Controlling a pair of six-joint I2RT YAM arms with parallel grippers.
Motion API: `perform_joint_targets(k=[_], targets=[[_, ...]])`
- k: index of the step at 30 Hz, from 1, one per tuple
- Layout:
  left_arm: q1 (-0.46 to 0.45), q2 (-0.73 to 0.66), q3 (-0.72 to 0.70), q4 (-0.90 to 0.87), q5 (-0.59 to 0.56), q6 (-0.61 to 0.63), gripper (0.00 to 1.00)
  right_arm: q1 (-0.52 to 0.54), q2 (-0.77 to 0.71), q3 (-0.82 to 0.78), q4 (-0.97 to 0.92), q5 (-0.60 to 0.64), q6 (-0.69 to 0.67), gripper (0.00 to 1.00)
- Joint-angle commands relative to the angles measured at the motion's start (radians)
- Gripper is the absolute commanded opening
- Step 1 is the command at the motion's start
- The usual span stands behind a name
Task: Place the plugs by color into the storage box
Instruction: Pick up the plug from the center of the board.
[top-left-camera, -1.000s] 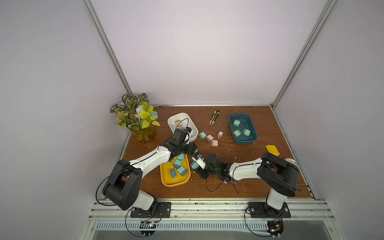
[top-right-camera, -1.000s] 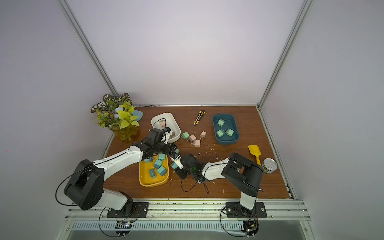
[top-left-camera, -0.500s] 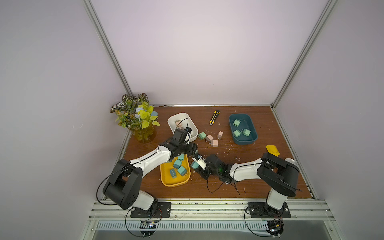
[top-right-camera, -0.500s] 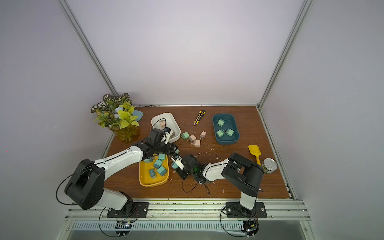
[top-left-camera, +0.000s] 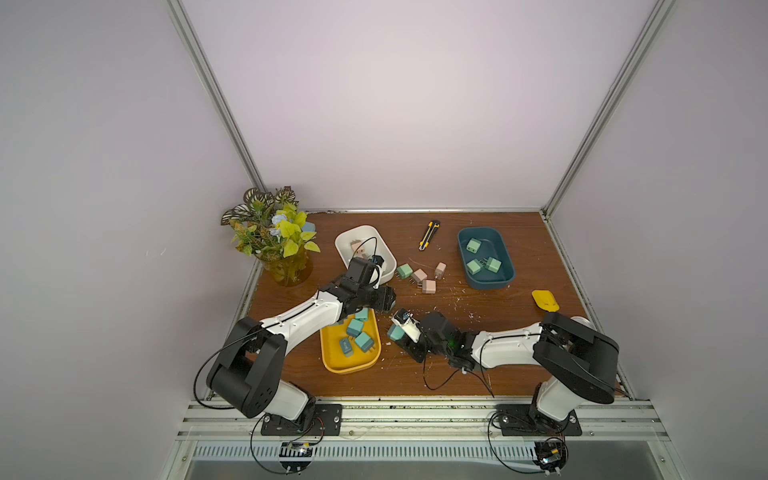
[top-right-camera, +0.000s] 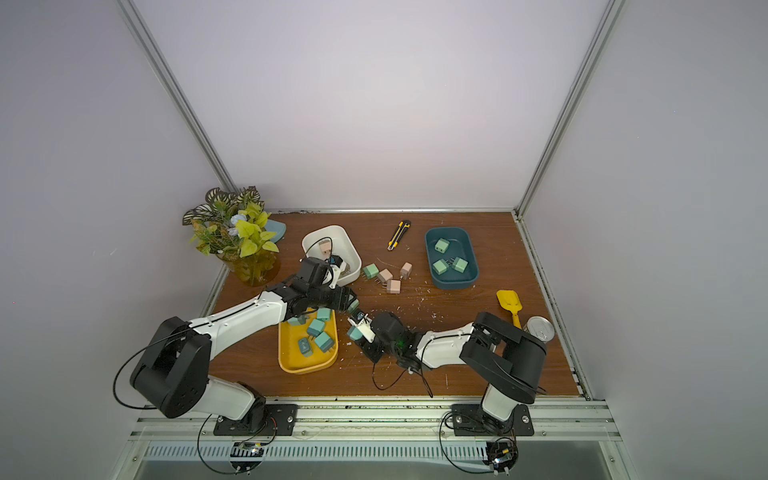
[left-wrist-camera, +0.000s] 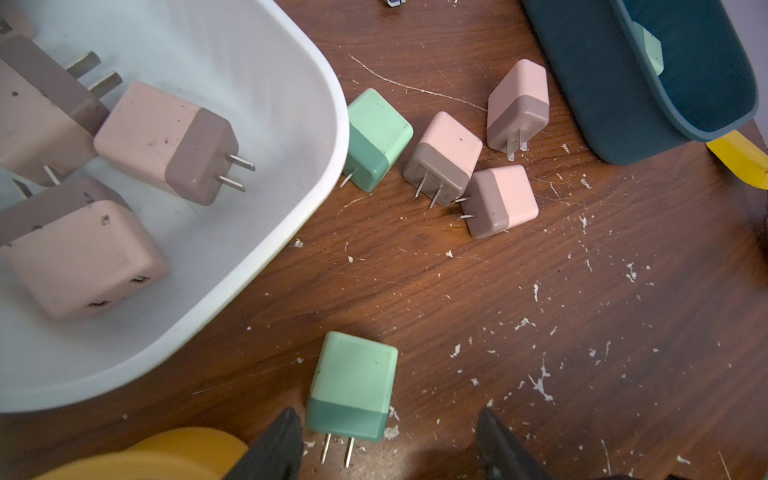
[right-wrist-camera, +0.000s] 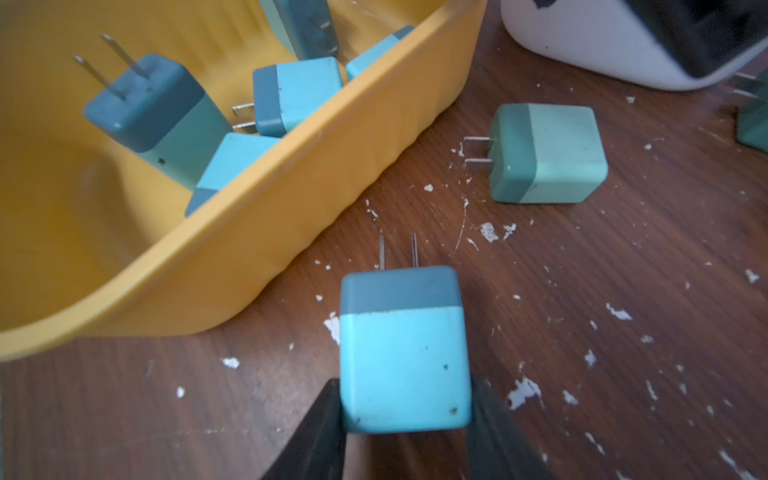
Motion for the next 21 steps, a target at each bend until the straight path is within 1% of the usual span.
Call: perform_joint_targets(k=[1,4,7,10,14,17,21], targets=[[0.003,-0.003,0.022,-0.004,0.009,-0.007,0.68,0.005,-0.069,-0.007,0.010,0.007,-0.001,0.39],[0.003,-0.025,0.026,-0.009,0.003,-0.007,0.68,0.006,-0.120,-0.016,-0.007,0.009,0.005,0.39],[0.003,-0.066,0.032,-0.033,-0.031,-0.003,0.68,0.012,-0.155,0.008,-0.055,0.022,-0.002,0.40],[0.003,-0.127,0.033,-0.068,-0.092,-0.003,0.69,0.030,-0.173,0.047,-0.101,0.046,-0.018,0.40],[0.003,-0.238,0.019,-0.139,-0.224,-0.042,0.70,0.058,-0.198,0.087,-0.105,0.045,-0.027,0.41],[0.004,-0.341,-0.021,-0.151,-0.295,-0.049,0.71,0.065,-0.184,0.123,-0.098,0.037,-0.013,0.43],[0.009,-0.455,-0.070,-0.185,-0.367,-0.056,0.72,0.077,-0.116,0.190,-0.090,0.026,-0.024,0.43]])
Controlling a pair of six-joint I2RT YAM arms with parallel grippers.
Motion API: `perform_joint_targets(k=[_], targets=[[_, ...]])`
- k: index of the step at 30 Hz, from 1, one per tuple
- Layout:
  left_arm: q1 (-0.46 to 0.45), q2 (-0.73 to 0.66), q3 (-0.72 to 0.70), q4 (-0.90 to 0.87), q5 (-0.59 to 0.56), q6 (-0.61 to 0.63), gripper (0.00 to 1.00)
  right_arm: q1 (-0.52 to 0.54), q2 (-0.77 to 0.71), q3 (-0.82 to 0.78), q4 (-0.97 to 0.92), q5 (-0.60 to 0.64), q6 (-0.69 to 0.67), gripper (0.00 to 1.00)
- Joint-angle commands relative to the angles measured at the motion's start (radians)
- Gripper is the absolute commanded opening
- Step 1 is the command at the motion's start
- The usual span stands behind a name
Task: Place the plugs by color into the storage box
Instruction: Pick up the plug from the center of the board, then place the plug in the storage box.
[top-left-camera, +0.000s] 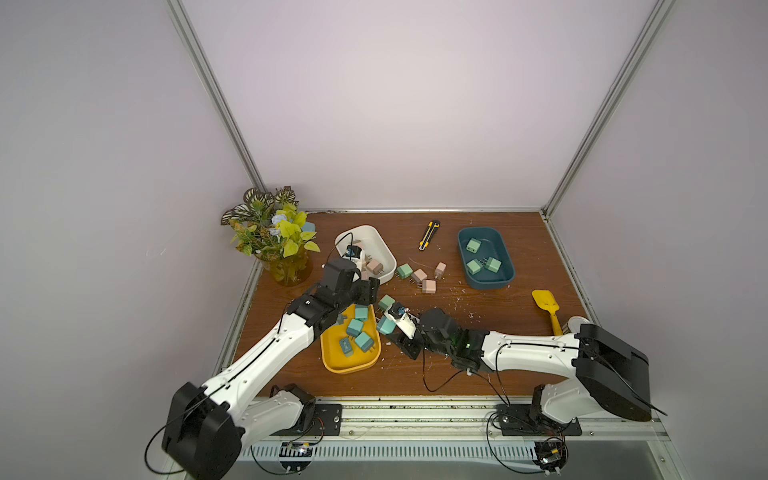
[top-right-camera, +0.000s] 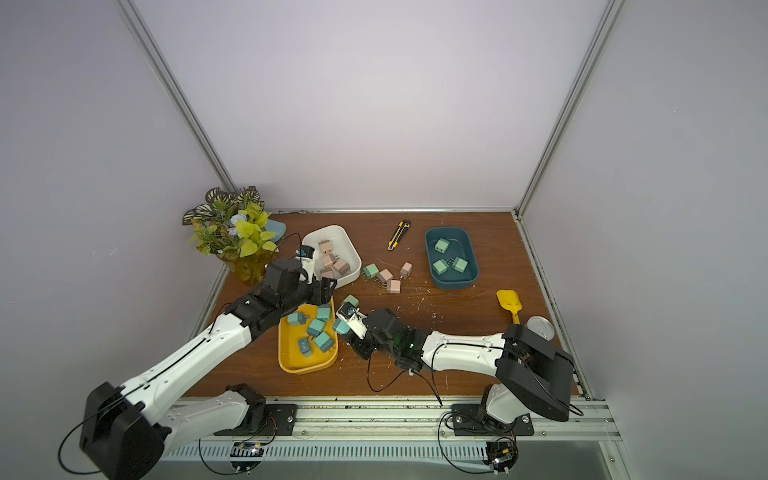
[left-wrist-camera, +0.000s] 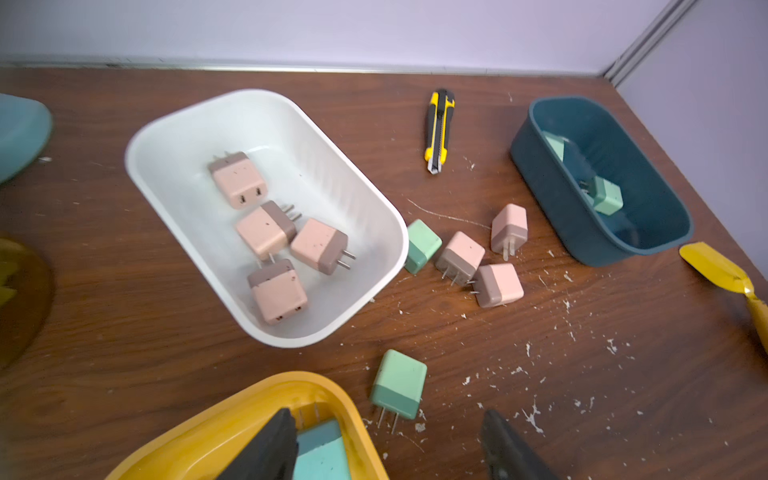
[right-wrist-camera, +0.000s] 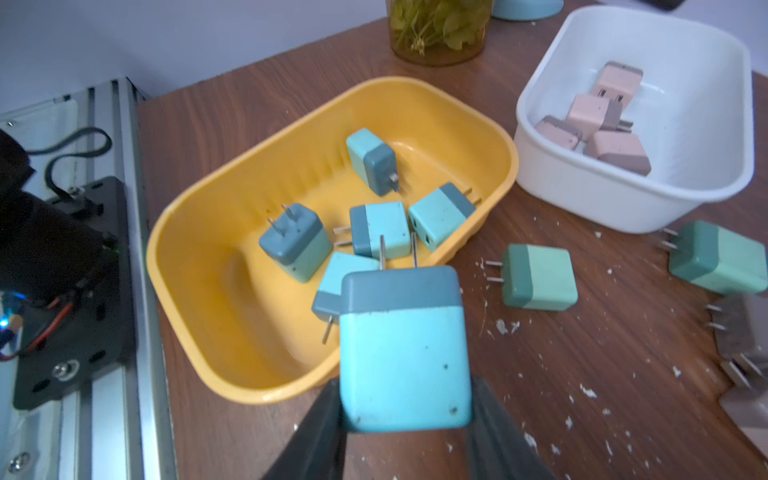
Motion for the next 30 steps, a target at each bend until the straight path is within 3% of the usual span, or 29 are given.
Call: perform_joint_targets(k=[1,12,15,17,30], targets=[[0.011,-0.060,-0.036,-0.077,-0.114,-0.017,0.72,0.013,0.046,0.082,0.032,-0.015,-0.017,0.43],[0.016,-0.180,-0.069,-0.170,-0.274,0.021,0.73,0.098,0.251,0.319,-0.022,-0.163,-0.126,0.47],[0.018,-0.171,-0.068,-0.167,-0.281,0.036,0.73,0.111,0.294,0.363,-0.050,-0.199,-0.128,0.62],[0.019,-0.158,-0.073,-0.162,-0.278,0.041,0.73,0.118,0.309,0.376,-0.054,-0.218,-0.129,0.65],[0.022,-0.134,-0.113,-0.101,-0.232,0.036,0.73,0.121,0.286,0.345,-0.018,-0.166,-0.129,0.65]])
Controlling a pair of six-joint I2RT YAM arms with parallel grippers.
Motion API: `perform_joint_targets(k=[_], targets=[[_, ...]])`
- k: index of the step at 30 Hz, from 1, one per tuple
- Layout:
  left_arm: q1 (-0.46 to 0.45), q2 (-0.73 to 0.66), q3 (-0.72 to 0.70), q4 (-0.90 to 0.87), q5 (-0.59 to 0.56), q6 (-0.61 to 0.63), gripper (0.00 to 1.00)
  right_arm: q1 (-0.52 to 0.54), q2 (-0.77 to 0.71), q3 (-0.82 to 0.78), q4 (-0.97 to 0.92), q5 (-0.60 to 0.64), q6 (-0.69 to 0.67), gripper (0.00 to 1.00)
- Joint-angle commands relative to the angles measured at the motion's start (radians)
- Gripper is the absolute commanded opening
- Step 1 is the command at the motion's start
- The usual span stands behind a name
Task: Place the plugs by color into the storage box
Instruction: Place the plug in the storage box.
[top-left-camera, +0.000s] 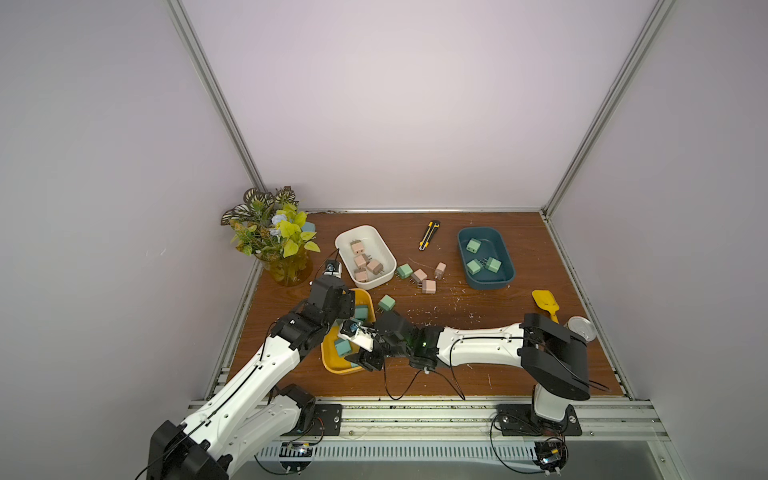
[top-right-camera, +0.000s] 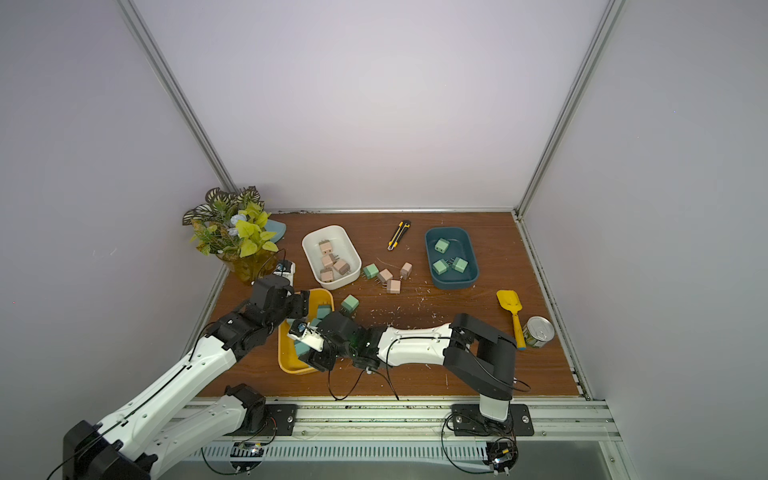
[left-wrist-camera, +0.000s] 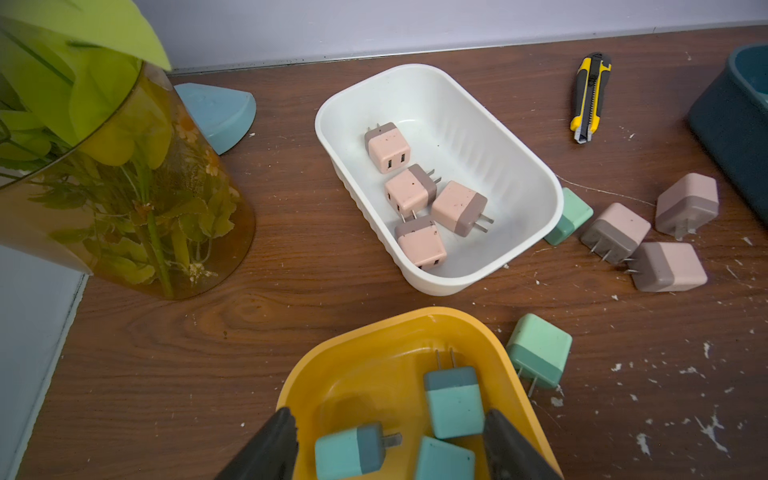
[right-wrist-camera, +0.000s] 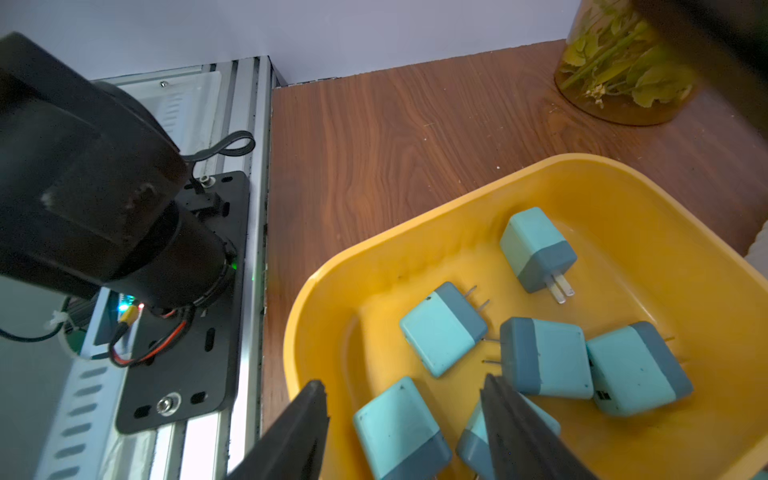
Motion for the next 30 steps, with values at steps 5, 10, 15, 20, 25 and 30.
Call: perform_joint_targets(k=[5,10,15,20,25,30], targets=[[-0.005,0.016,-0.011,0.042,0.031,-0.007,0.72,-0.003,-0.098,-0.085,0.149,0.074,-0.002,0.63],[-0.005,0.031,-0.014,0.059,0.049,-0.010,0.72,-0.026,-0.182,-0.181,0.220,0.156,0.027,0.64],[-0.005,0.063,-0.010,0.091,0.085,-0.018,0.72,-0.063,-0.231,-0.212,0.198,0.255,0.079,0.64],[-0.004,0.129,0.008,0.135,0.150,-0.024,0.73,-0.108,-0.302,-0.267,0.205,0.288,0.141,0.65],[-0.005,0.199,0.041,0.150,0.235,0.007,0.72,-0.156,-0.358,-0.298,0.159,0.350,0.185,0.67],[-0.005,0.254,0.058,0.180,0.282,0.008,0.72,-0.227,-0.399,-0.325,0.125,0.384,0.244,0.68]])
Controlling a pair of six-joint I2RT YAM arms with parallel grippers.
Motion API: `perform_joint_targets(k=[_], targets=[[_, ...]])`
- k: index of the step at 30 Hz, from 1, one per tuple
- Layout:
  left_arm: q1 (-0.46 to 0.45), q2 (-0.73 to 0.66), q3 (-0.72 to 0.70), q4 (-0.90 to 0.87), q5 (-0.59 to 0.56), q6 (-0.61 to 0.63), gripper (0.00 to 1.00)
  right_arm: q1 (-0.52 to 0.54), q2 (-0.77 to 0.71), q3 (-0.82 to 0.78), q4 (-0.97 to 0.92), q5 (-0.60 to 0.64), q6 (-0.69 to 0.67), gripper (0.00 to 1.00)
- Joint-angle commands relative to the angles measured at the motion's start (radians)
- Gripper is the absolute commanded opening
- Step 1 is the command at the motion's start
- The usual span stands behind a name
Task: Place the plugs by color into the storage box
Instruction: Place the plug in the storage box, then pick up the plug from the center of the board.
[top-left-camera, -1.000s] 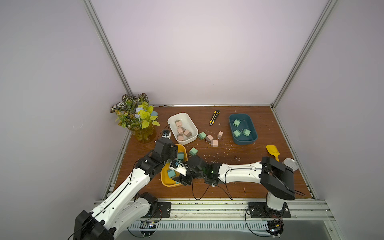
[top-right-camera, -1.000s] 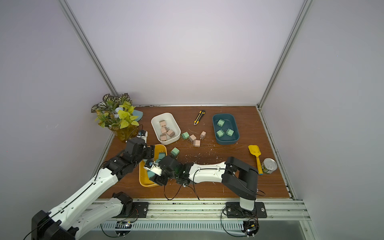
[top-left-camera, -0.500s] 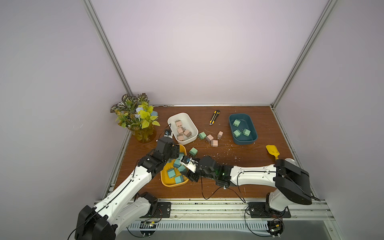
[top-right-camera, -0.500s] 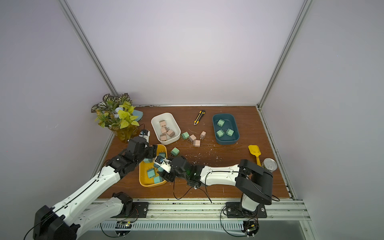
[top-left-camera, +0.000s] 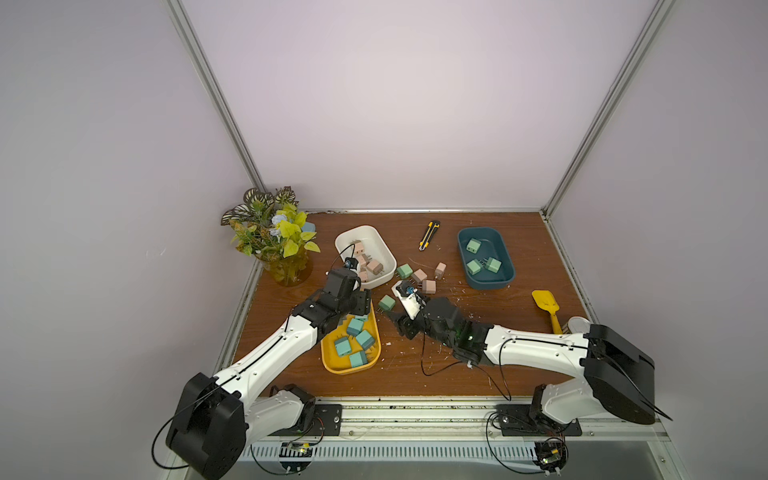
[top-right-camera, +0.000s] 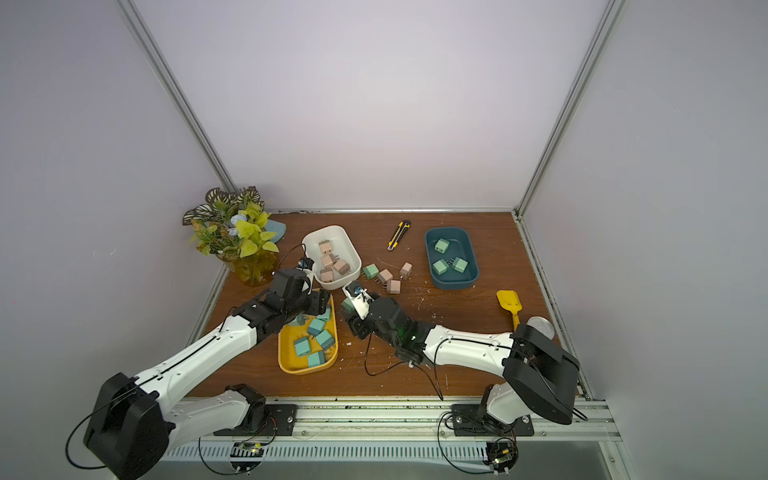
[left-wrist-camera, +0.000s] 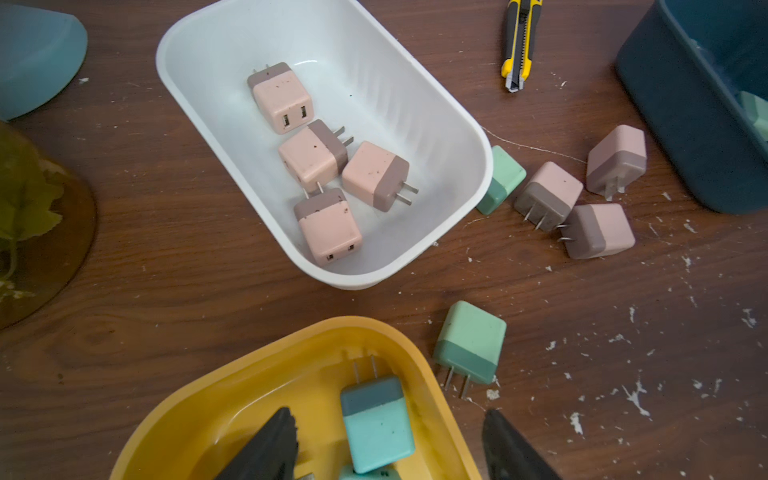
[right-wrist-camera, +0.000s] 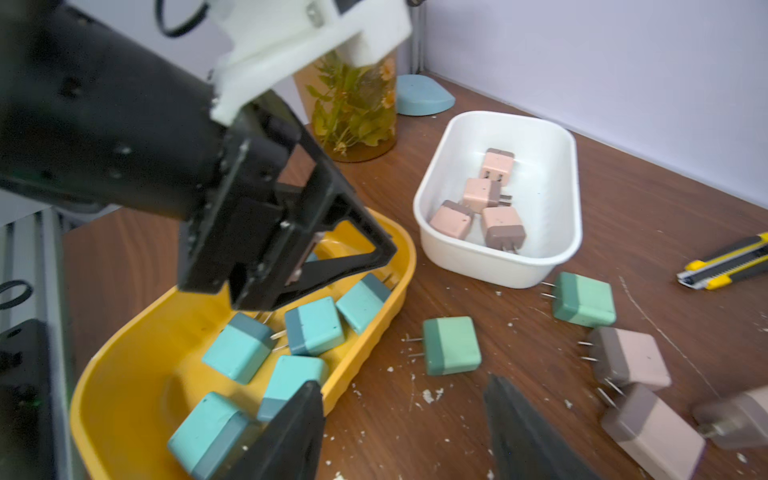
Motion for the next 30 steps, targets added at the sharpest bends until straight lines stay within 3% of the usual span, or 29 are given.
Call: perform_joint_targets(k=[1,14,30], targets=[[-0.005,0.035,0.041,0.038,0.063,0.010,0.72,-0.047,-0.048,-0.021,-0.010,0.057,0.075,0.68],[-0.018,0.297,0.183,0.025,0.192,0.047,0.73,-0.124,-0.040,-0.082,-0.017,0.084,0.169,0.69],[-0.035,0.557,0.382,-0.086,0.270,0.145,0.74,-0.159,-0.043,-0.066,-0.031,0.049,0.154,0.70]])
